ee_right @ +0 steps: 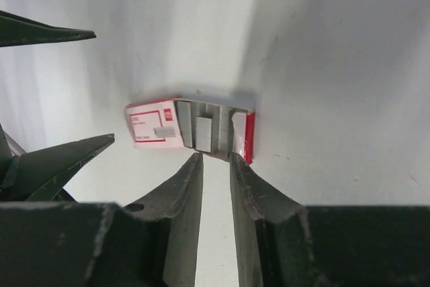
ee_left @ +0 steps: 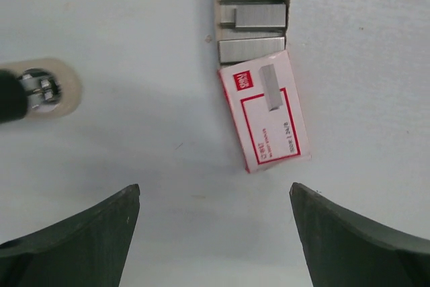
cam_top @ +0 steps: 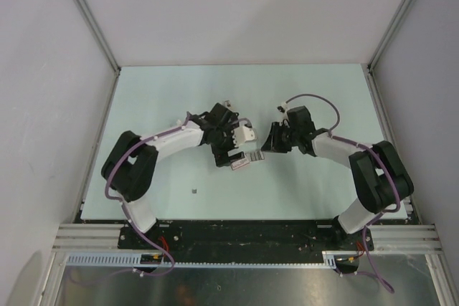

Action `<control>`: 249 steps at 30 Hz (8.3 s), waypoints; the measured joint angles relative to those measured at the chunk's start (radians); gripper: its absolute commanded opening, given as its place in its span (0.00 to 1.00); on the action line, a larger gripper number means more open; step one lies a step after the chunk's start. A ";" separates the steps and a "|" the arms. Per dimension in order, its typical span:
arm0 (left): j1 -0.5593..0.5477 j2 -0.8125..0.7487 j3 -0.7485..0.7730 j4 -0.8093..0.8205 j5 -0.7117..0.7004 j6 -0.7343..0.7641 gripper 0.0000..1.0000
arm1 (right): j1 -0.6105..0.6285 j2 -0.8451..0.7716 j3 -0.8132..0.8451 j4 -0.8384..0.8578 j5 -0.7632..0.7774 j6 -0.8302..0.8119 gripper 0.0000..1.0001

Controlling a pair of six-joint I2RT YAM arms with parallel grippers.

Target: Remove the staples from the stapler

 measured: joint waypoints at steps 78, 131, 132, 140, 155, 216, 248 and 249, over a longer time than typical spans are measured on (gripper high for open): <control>-0.199 0.045 -0.007 0.055 -0.034 -0.199 0.99 | 0.157 0.192 0.186 -0.087 0.142 -0.010 0.16; -0.109 0.003 -0.089 0.162 -0.024 -0.198 0.92 | 0.134 0.191 0.126 0.013 0.052 -0.023 0.10; -0.108 0.004 -0.089 0.163 -0.024 -0.193 0.89 | 0.137 0.191 0.122 0.021 0.052 -0.023 0.10; -0.101 0.004 -0.089 0.167 -0.018 -0.147 0.77 | 0.156 0.180 0.086 0.076 0.042 -0.022 0.11; -0.094 -0.061 -0.164 0.177 0.008 -0.012 0.82 | 0.065 0.039 -0.024 0.057 0.031 -0.021 0.69; 0.009 0.067 0.008 0.120 0.003 -0.039 0.88 | 0.306 -0.056 -0.266 0.396 0.210 -0.044 0.53; 0.053 0.101 0.075 0.020 0.092 -0.023 0.86 | 0.426 -0.249 -0.467 0.417 0.441 0.048 0.06; 0.053 0.104 0.075 0.018 0.092 -0.018 0.86 | 0.426 -0.238 -0.462 0.426 0.439 0.049 0.05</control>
